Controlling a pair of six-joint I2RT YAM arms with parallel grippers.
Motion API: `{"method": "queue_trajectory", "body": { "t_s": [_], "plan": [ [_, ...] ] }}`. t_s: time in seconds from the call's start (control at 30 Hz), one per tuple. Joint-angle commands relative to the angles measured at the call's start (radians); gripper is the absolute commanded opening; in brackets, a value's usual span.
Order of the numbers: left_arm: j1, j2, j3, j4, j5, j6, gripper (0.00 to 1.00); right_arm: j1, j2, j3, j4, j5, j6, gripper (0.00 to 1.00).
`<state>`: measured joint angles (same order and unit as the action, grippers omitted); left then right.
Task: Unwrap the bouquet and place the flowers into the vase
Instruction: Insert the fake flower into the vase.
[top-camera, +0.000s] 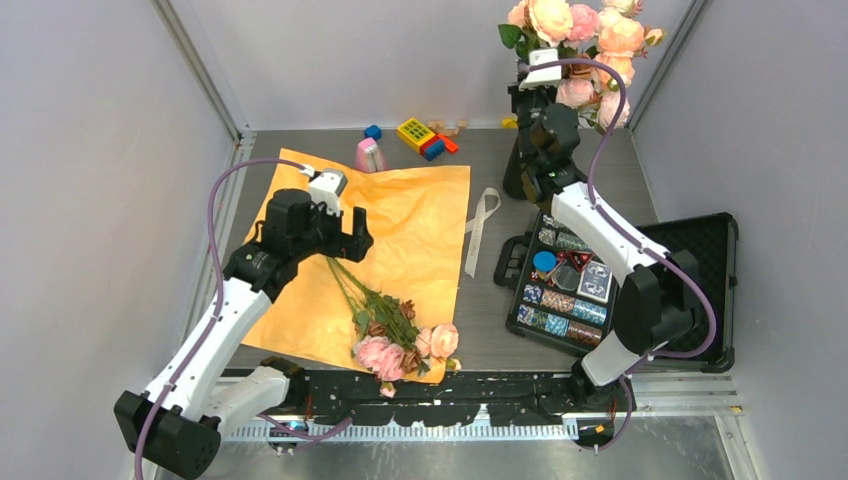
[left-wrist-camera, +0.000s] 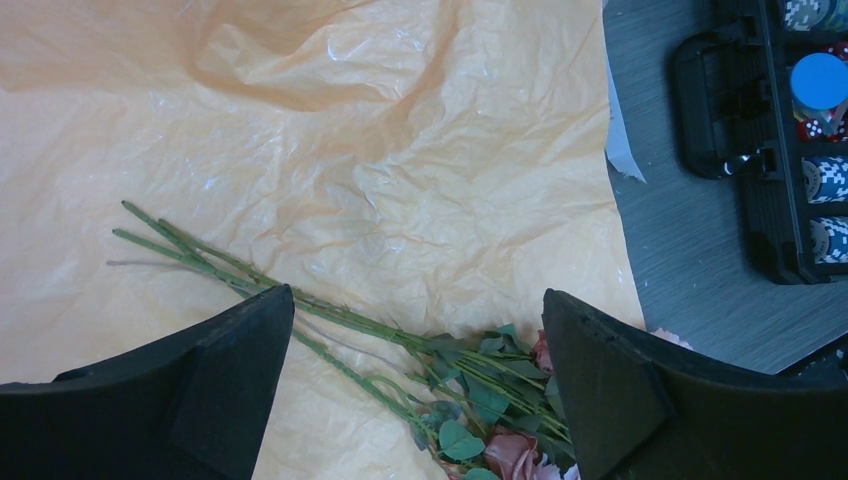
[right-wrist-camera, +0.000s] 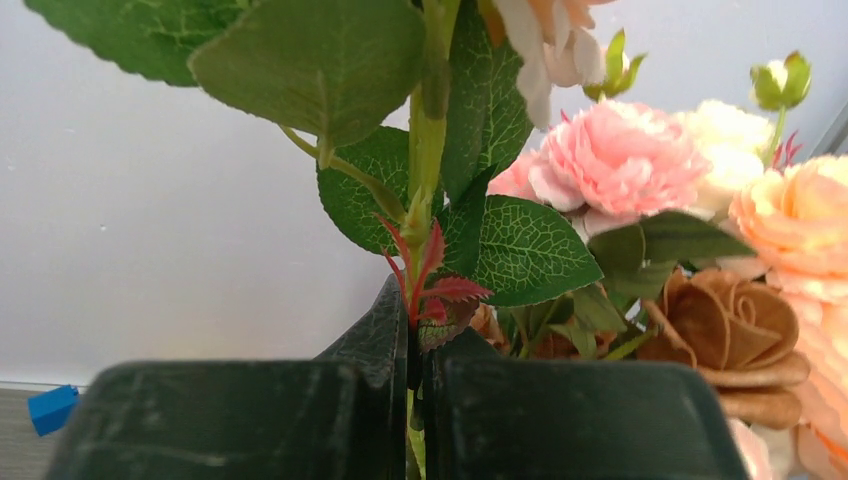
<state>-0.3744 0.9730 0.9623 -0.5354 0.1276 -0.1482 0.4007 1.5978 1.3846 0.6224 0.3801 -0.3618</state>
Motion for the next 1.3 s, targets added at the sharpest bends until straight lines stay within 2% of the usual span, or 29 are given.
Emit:
{"method": "queue_trajectory", "body": {
  "t_s": [0.0,0.17,0.47,1.27],
  "plan": [
    [0.002,-0.01,-0.002,0.022,0.026,0.016,0.98,-0.013,-0.034,-0.036,0.105,0.051,0.058,0.0],
    [0.002,-0.013,-0.006,0.023,0.028,0.016,0.98,-0.02,-0.022,-0.115,0.164,0.109,0.075,0.0],
    [0.003,-0.017,-0.005,0.026,0.044,0.016,0.98,-0.044,-0.008,-0.189,0.173,0.152,0.148,0.0],
    [0.002,-0.016,-0.007,0.028,0.06,0.01,0.98,-0.057,0.042,-0.264,0.125,0.195,0.236,0.0]
  ]
}}
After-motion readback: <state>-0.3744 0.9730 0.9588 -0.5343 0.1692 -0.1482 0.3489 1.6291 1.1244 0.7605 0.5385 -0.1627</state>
